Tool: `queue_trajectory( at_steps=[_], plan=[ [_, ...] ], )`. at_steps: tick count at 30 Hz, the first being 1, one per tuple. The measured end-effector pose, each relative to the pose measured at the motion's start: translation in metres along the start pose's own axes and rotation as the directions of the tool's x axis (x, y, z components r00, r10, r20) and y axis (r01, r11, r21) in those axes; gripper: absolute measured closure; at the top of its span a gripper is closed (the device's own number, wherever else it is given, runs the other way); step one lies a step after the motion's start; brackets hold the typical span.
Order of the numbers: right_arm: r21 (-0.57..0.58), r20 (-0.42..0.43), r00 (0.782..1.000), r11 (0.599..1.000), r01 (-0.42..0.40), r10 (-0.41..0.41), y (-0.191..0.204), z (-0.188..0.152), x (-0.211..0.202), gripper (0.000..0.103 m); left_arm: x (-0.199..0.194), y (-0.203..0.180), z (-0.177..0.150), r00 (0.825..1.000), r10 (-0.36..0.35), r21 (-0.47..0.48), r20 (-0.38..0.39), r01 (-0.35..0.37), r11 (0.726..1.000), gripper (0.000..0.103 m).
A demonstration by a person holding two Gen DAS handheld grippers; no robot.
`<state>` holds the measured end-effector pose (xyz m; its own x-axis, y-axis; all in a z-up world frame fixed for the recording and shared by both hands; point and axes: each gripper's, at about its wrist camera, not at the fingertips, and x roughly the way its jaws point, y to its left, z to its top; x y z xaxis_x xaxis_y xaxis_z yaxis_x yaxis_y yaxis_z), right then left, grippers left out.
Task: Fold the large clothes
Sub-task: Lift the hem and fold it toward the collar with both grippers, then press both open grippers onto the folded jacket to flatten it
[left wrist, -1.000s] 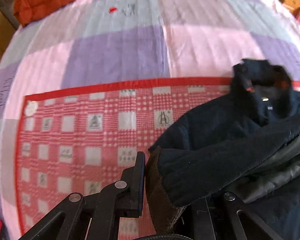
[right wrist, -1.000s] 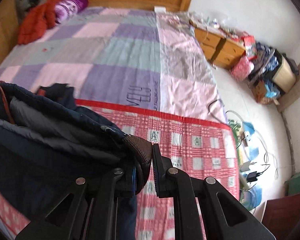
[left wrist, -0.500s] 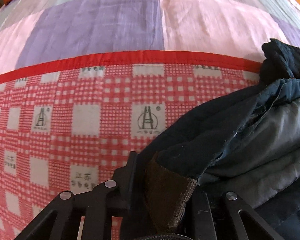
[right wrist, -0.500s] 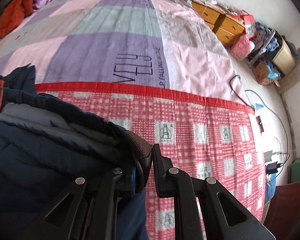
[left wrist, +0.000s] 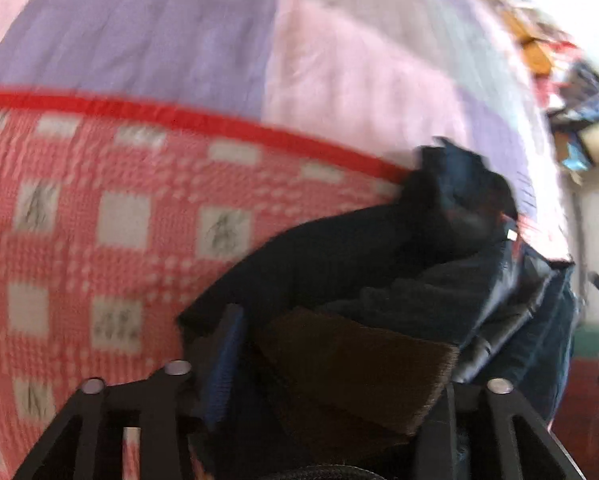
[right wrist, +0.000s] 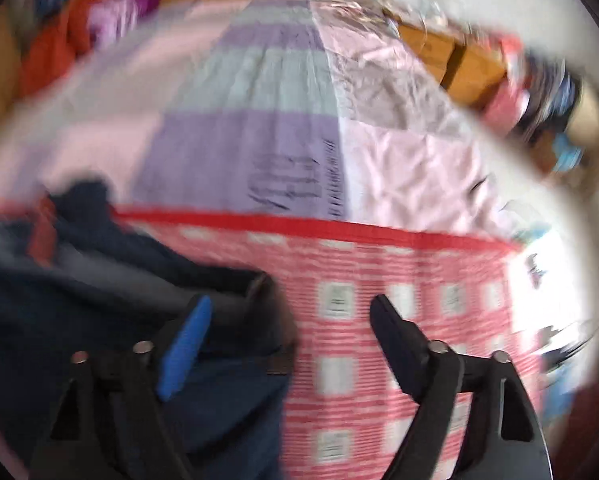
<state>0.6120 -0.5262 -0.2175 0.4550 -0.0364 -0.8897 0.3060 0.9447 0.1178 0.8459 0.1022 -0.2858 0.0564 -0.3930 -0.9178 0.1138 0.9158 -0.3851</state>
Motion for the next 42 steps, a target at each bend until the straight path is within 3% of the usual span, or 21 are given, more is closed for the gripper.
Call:
queue_trajectory(
  at_steps=[2,4,5,6,7,8,9,10,11,13,15,17,19,22,26,28,31,33,35,39,42],
  plan=[
    [0.013,0.066,0.996,0.998,0.057,-0.058,0.002,-0.002,-0.021,0.016,0.002,-0.005,0.000,0.992,0.123,-0.035,-0.007,-0.123,0.992,0.045],
    [-0.062,0.129,0.991,0.997,0.052,-0.044,0.023,-0.015,-0.042,0.016,-0.003,-0.017,-0.004,0.985,0.170,-0.024,0.017,-0.170,0.985,0.045],
    [-0.093,0.147,0.989,0.995,0.029,-0.015,0.035,-0.024,-0.050,0.016,-0.006,-0.020,-0.006,0.988,0.149,-0.034,0.027,-0.148,0.988,0.045],
    [-0.124,0.151,0.988,0.992,0.003,0.016,0.048,-0.034,-0.055,0.016,-0.008,-0.016,-0.007,0.996,0.090,-0.063,0.025,-0.089,0.994,0.045],
    [-0.177,0.147,0.987,0.984,-0.030,0.057,0.066,-0.050,-0.061,0.016,-0.008,-0.005,-0.007,0.993,-0.120,-0.175,0.014,0.120,0.977,0.034],
    [-0.218,0.140,0.987,0.975,-0.046,0.077,0.080,-0.064,-0.063,0.016,-0.006,0.009,-0.006,0.959,-0.283,-0.295,0.026,0.278,0.914,0.023],
    [-0.260,0.127,0.987,0.964,-0.062,0.097,0.095,-0.078,-0.064,0.016,-0.001,0.018,-0.003,0.925,-0.379,-0.385,0.034,0.363,0.849,0.008],
    [-0.305,0.105,0.987,0.949,-0.084,0.121,0.111,-0.096,-0.064,0.016,-0.002,0.022,0.000,0.922,-0.387,-0.417,0.036,0.366,0.832,0.008],
    [-0.345,0.085,0.987,0.933,-0.102,0.139,0.127,-0.114,-0.063,0.016,-0.013,0.016,0.008,0.963,-0.265,-0.370,0.043,0.262,0.891,0.008],
    [-0.406,0.069,0.986,0.907,-0.113,0.153,0.153,-0.147,-0.062,0.016,-0.037,-0.003,0.013,0.986,-0.117,-0.263,0.119,0.145,0.954,0.008],
    [-0.417,0.022,0.982,0.895,-0.159,0.185,0.173,-0.175,-0.056,0.016,-0.064,-0.027,0.004,0.968,-0.083,-0.153,0.237,0.121,0.981,0.008],
    [-0.437,0.009,0.987,0.888,-0.142,0.163,0.190,-0.199,-0.050,0.016,-0.080,-0.052,-0.014,0.953,-0.076,-0.046,0.294,0.093,0.995,0.008],
    [-0.441,0.012,0.993,0.892,-0.103,0.121,0.200,-0.218,-0.047,0.016,-0.085,-0.085,-0.052,0.946,-0.041,0.081,0.320,0.016,0.997,0.007],
    [-0.403,0.035,0.998,0.915,-0.037,0.056,0.205,-0.241,-0.044,0.016,-0.068,-0.108,-0.119,0.958,-0.014,0.209,0.288,-0.049,0.977,0.007],
    [-0.392,-0.001,0.999,0.919,0.043,-0.047,0.216,-0.230,-0.003,0.008,-0.009,-0.125,-0.191,0.984,-0.015,0.233,0.175,-0.027,0.972,0.007],
    [-0.422,-0.007,0.997,0.904,0.065,-0.075,0.230,-0.207,0.025,0.000,0.015,-0.132,-0.205,0.986,0.008,0.232,0.167,-0.047,0.972,0.007],
    [-0.421,0.005,0.997,0.904,0.069,-0.074,0.240,-0.171,0.052,0.000,0.028,-0.151,-0.212,0.963,0.053,0.254,0.265,-0.123,0.959,0.007],
    [-0.421,0.054,0.997,0.903,0.080,-0.063,0.245,-0.155,0.056,0.000,0.032,-0.161,-0.204,0.947,0.033,0.244,0.318,-0.116,0.963,0.007],
    [-0.415,0.111,0.991,0.903,0.115,-0.075,0.244,-0.138,0.061,0.000,0.037,-0.164,-0.191,0.940,0.017,0.223,0.340,-0.098,0.970,0.007],
    [-0.350,0.068,0.996,0.934,0.072,-0.051,0.233,-0.115,0.080,0.000,0.058,-0.167,-0.161,0.929,0.062,0.213,0.364,-0.148,0.966,0.005],
    [-0.324,0.114,0.993,0.944,0.059,-0.023,0.236,-0.115,0.053,0.003,0.073,-0.171,-0.152,0.930,0.099,0.223,0.355,-0.187,0.957,0.005]
  ],
)
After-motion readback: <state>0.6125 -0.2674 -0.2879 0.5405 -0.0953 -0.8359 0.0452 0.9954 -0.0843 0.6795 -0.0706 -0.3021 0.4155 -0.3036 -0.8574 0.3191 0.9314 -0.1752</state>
